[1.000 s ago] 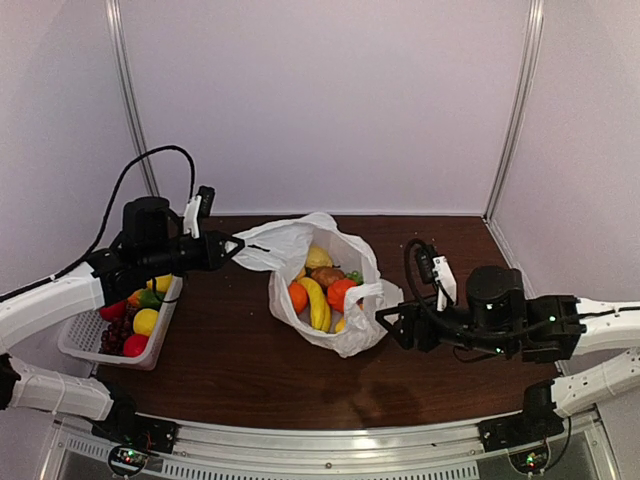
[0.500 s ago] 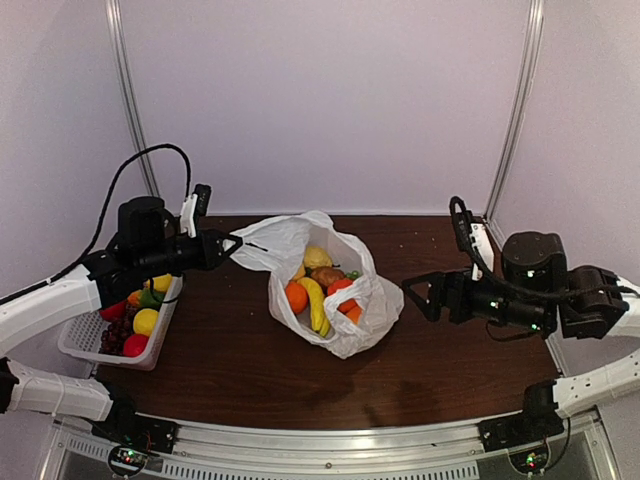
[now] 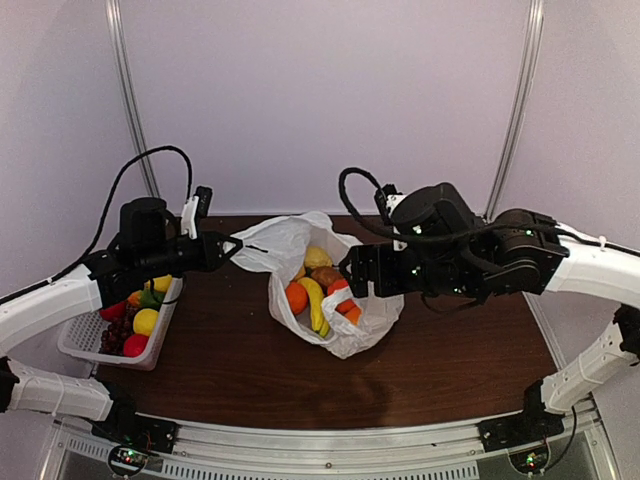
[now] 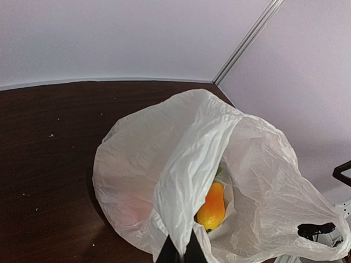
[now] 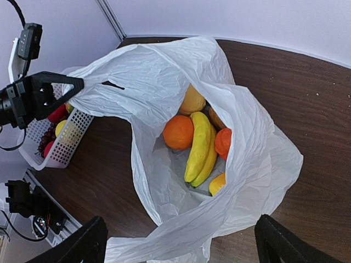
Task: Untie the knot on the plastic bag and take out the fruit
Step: Adjust the bag handles for the takeout bag.
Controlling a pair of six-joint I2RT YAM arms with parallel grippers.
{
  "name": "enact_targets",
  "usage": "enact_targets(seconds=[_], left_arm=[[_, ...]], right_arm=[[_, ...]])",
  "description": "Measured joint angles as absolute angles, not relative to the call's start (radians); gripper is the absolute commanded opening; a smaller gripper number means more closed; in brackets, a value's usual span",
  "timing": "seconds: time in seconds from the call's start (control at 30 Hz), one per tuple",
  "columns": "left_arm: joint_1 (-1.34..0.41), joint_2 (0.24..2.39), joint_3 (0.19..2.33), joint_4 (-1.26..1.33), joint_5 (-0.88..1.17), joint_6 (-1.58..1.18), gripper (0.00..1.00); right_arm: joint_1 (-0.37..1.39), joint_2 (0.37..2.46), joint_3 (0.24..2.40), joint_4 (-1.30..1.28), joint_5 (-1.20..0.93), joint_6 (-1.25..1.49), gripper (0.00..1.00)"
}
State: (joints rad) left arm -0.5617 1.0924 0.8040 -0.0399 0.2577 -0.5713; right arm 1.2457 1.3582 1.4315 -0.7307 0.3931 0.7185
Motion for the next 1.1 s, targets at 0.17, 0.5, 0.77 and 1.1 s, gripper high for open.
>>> enact_targets(seconds=[0.17, 0.5, 0.77, 1.1], left_arm=[[-0.562, 1.092, 0.804, -0.055, 0.258, -0.571, 0.0], [-0.562, 1.089, 0.804, -0.077, 0.242, -0.571, 0.0], [-0.562, 1.087, 0.804, -0.083, 0.22, -0.572, 0.0], [-0.554, 1.087, 0.804, -0.085, 0.196, -0.571, 0.0]], right_arm=[[1.275, 1.438, 1.434, -0.783, 0.398, 0.747, 0.85], [1.285, 1.448, 1.327, -0.789, 0.37, 0.815, 0.46], [1.285, 1.386, 1.075, -0.759, 0.313, 0.879, 0.17], [1.235, 1.336, 0.934, -0.595, 0.268, 0.877, 0.0]])
